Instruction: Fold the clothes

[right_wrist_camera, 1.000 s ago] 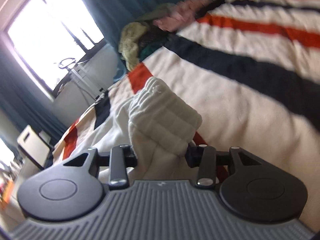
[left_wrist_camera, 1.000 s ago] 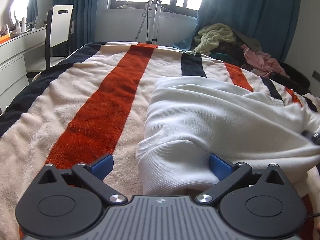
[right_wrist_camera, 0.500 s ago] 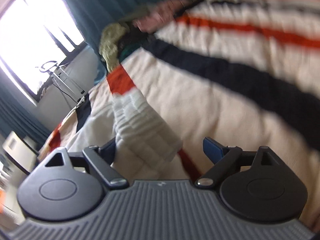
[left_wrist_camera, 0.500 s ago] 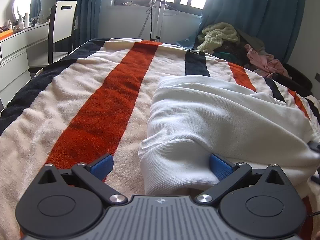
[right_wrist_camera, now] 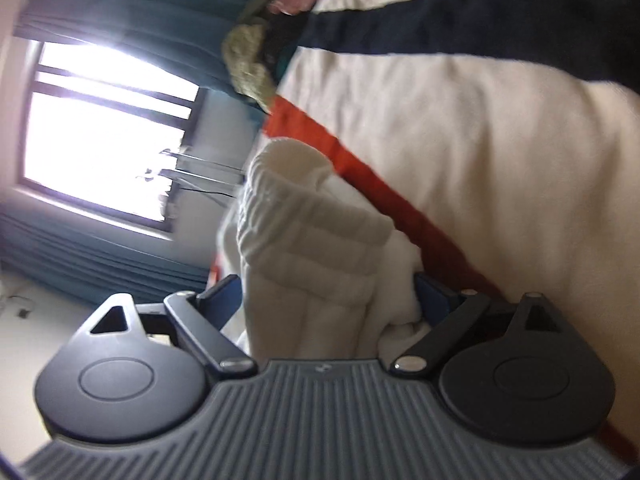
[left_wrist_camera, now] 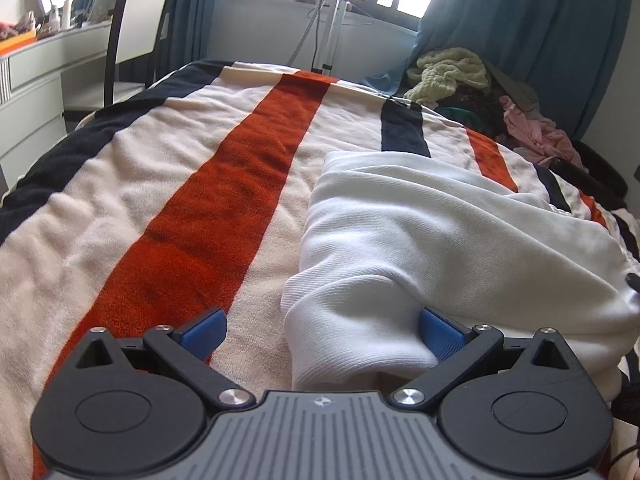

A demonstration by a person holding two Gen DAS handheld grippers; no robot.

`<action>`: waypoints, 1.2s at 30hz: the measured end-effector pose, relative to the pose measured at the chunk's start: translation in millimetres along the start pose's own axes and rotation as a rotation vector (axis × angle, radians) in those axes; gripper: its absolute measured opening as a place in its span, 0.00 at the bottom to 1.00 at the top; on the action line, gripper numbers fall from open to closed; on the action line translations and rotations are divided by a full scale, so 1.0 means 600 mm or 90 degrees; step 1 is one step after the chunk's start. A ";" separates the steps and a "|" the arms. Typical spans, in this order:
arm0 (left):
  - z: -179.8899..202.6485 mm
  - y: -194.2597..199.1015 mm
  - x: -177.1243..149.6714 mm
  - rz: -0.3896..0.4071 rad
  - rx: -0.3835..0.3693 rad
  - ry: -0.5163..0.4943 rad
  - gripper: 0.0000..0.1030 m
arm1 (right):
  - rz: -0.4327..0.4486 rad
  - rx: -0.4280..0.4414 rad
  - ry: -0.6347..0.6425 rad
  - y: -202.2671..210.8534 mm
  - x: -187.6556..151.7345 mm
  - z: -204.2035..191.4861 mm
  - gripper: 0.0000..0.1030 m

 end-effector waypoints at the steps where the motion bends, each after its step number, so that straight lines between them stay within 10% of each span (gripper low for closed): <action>1: 0.000 0.001 0.000 0.001 -0.001 0.004 1.00 | 0.002 0.003 0.002 0.001 0.000 -0.001 0.91; 7: 0.003 0.019 0.002 0.016 -0.009 0.014 0.98 | -0.060 -0.113 0.129 -0.032 -0.016 -0.020 0.73; 12: -0.005 0.061 0.020 0.016 -0.128 0.064 1.00 | -0.047 -0.128 0.151 -0.016 -0.009 -0.038 0.51; 19: -0.031 -0.010 0.027 -0.114 -0.169 0.168 0.98 | -0.019 -0.128 0.183 -0.009 -0.002 -0.052 0.46; 30: -0.047 -0.035 0.027 -0.103 -0.225 0.222 0.49 | -0.010 -0.123 0.199 -0.011 -0.006 -0.059 0.45; 36: -0.040 0.009 0.031 -0.060 -0.340 0.236 0.32 | 0.035 -0.067 0.199 0.026 0.005 -0.085 0.40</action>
Point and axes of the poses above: each gripper's, at about its wrist camera, not at the fingertips, and y roughly against the way its jaws point, z to its right, x to its top, the point moved 1 cm from there along -y, roughly the way its jaws point, and after that the axes turned 15 degrees about y, right-handed, at the moved point
